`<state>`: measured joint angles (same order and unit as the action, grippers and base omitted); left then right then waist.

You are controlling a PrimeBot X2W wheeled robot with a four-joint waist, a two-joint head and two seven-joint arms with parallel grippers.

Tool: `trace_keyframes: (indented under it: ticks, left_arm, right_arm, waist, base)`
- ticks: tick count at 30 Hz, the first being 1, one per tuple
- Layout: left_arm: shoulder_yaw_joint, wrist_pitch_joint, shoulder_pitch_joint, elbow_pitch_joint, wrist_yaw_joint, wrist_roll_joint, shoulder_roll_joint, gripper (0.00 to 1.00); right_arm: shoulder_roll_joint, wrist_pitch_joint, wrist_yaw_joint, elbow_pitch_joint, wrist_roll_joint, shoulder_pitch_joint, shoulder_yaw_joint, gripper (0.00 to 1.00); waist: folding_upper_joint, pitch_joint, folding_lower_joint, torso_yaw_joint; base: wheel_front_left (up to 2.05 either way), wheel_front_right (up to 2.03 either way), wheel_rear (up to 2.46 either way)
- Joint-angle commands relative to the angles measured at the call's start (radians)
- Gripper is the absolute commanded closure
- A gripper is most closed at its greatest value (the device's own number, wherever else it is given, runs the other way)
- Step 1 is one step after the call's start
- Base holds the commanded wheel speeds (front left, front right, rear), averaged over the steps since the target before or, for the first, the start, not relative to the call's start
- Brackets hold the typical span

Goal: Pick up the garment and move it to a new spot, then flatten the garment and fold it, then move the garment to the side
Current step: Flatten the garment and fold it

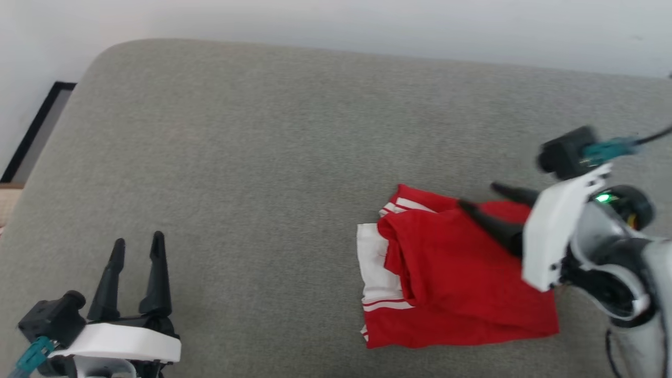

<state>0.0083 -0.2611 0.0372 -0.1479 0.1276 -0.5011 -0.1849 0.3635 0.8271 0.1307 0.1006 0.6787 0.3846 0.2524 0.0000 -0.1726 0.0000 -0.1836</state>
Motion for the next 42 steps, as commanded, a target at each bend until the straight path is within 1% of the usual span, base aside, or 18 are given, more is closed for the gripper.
trace_keyframes:
  ticks: [1,8,11,17,22,27,31,33,35,36,42]
  left_arm:
    - [0.007,-0.005,-0.008,0.005,0.003,-0.001,-0.002,0.0]
    - [0.031,-0.005,-0.024,0.016,0.003,0.013,-0.009,0.0]
    - [0.037,-0.005,-0.031,0.02,0.003,0.025,-0.011,0.0]
    - [0.054,-0.005,-0.052,0.027,0.003,0.052,-0.017,0.0]
    - [0.067,-0.005,-0.083,0.026,0.003,0.061,-0.022,0.0]
    - [0.073,-0.005,-0.115,0.02,0.003,0.078,-0.027,0.0]
    - [0.076,-0.005,-0.138,0.016,0.003,0.094,-0.026,0.0]
    - [0.074,-0.005,-0.152,0.014,0.003,0.106,-0.028,0.0]
    - [0.072,-0.005,-0.157,0.014,0.003,0.109,-0.026,0.0]
    - [0.07,-0.005,-0.166,0.014,0.003,0.115,-0.025,0.0]
    - [0.066,-0.005,-0.192,0.017,0.003,0.121,-0.022,0.0]
  right_arm:
    - [-0.003,-0.019,0.0,0.011,-0.008,-0.011,-0.017,0.0]
    - [-0.013,-0.184,0.0,0.035,-0.06,-0.072,-0.136,0.0]
    - [-0.023,-0.281,0.0,0.03,-0.085,-0.103,-0.185,0.0]
    - [-0.032,-0.489,0.0,-0.01,-0.146,-0.175,-0.245,0.0]
    - [-0.033,-0.655,0.0,-0.071,-0.205,-0.24,-0.254,0.0]
    - [-0.051,-0.793,0.0,-0.139,-0.219,-0.294,-0.249,0.0]
    - [-0.052,-0.896,0.0,-0.195,-0.234,-0.333,-0.235,0.0]
    - [-0.052,-0.937,0.0,-0.22,-0.241,-0.35,-0.222,0.0]
    - [-0.051,-0.954,0.0,-0.232,-0.243,-0.359,-0.214,0.0]
    - [-0.048,-0.988,0.0,-0.255,-0.254,-0.373,-0.203,0.0]
    - [-0.058,-1.054,0.0,-0.294,-0.269,-0.398,-0.174,0.0]
  waist:
    - [0.0,0.005,0.0,0.017]
    - [0.0,0.022,0.0,0.07]
    - [0.0,0.033,0.0,0.089]
    - [0.0,0.062,0.0,0.121]
    - [0.0,0.098,0.0,0.143]
    - [0.0,0.128,0.0,0.157]
    - [0.0,0.153,0.0,0.162]
    - [0.0,0.165,0.0,0.164]
    - [0.0,0.17,0.0,0.164]
    - [0.0,0.176,0.0,0.164]
    - [0.0,0.192,0.0,0.165]
  base:
    - [0.0,0.0,0.0]
    - [0.0,0.0,0.0]
    - [0.0,0.0,0.0]
    - [0.0,0.0,0.0]
    - [0.0,0.0,0.0]
    - [0.0,0.0,0.0]
    - [0.0,0.0,0.0]
    - [0.0,0.0,0.0]
    - [0.0,0.0,0.0]
    - [0.0,0.0,0.0]
    - [0.0,0.0,0.0]
